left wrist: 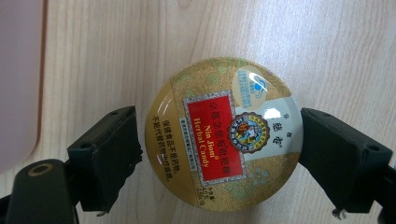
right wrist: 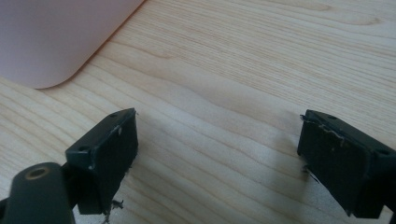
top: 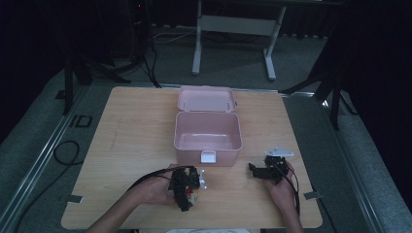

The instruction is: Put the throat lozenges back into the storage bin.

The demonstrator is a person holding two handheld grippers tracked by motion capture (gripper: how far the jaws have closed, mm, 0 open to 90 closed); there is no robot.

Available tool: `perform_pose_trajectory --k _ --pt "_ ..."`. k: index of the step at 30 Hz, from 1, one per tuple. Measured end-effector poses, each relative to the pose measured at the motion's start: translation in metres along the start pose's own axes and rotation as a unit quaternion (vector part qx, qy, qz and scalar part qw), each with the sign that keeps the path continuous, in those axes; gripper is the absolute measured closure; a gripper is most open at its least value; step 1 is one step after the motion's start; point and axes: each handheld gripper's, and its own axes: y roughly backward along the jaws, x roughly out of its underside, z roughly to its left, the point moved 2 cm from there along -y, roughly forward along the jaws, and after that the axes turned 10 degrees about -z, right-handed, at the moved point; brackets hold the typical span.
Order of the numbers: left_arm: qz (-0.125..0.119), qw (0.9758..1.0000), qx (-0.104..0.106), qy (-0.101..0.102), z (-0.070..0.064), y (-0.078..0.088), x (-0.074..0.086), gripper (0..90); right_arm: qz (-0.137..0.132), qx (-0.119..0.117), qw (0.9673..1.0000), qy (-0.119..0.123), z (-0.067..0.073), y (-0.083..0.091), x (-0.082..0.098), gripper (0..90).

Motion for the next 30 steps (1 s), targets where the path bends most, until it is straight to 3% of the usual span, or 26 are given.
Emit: perform_pose_trajectory --k 14,21,30 --pt "0.012 0.9998 0.003 -0.012 -0.002 -0.002 0.0 20.4 0.0 0.0 1.0 0.0 0.0 0.0 0.0 11.9" --pt "-0.001 0.9999 -0.006 -0.012 0.0 0.007 -0.001 20.7 0.0 0.0 1.0 0.0 0.0 0.0 0.0 11.9" --pt "-0.012 0.9999 -0.002 -0.003 0.004 0.021 -0.002 20.7 0.0 0.0 1.0 0.0 0.0 0.0 0.0 11.9"
